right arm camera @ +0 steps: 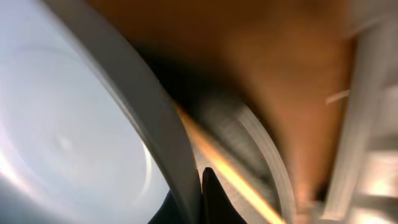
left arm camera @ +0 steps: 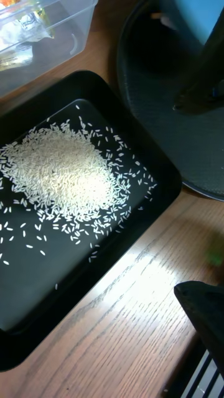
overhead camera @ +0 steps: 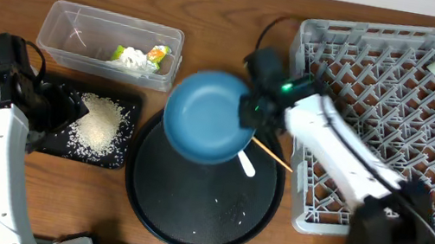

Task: Sort waste into correct bins and load items into the dishwasher rack
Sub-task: 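Grasp the blue bowl rim with right gripper and lift it, then carry the blue bowl with right gripper into the rack's back right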

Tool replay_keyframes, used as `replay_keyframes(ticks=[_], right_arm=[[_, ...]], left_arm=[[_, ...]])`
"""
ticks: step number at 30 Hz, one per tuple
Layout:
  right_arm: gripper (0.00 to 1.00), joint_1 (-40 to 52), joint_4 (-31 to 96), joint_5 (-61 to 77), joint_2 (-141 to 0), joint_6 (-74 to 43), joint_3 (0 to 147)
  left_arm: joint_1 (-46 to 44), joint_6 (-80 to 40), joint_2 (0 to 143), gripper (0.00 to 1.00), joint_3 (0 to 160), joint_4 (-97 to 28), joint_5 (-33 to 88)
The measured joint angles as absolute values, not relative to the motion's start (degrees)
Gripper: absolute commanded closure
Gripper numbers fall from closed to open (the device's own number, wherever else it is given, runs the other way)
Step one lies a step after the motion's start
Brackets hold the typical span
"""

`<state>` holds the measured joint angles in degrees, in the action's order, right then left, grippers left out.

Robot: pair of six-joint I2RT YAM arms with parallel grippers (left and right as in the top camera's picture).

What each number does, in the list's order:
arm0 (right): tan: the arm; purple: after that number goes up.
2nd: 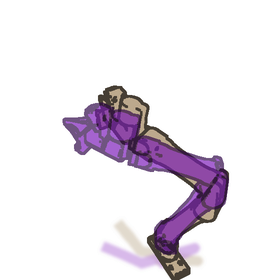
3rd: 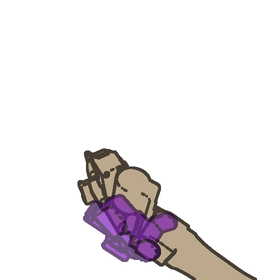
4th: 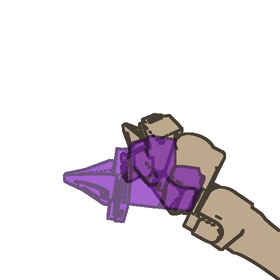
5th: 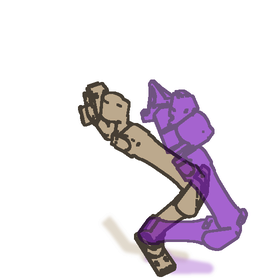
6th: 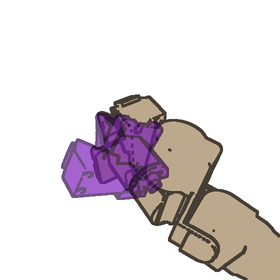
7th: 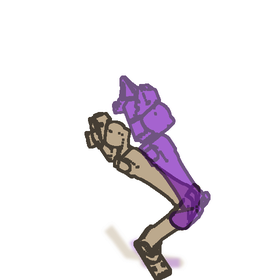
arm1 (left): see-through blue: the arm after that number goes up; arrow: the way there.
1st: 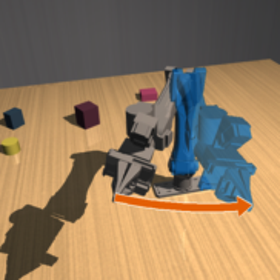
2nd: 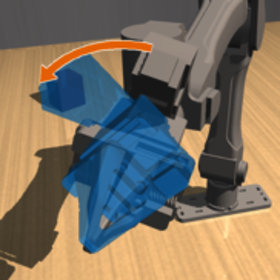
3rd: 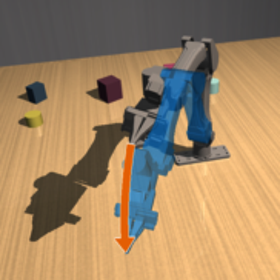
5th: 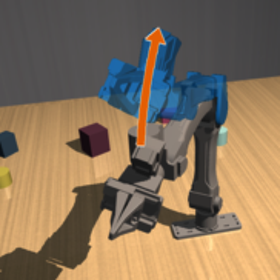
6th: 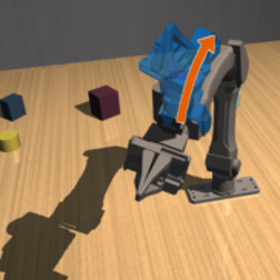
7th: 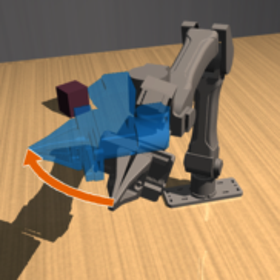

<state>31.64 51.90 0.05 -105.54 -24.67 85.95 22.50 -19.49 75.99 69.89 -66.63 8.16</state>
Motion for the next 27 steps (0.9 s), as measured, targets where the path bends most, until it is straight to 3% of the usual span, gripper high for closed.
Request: replay_keyframes(ticks=[9,27], right_arm=[[0.99,20.49,51.83,-16.49,-101.93,-12.67,98.7],[0.99,-6.63,24.82,-40.45,-101.93,17.12,100.22]], left_arm=[[22.5,-19.49,75.99,0.14,69.87,-66.63,8.16],[22.5,-19.51,76.01,0.14,69.84,-66.63,8.14]])
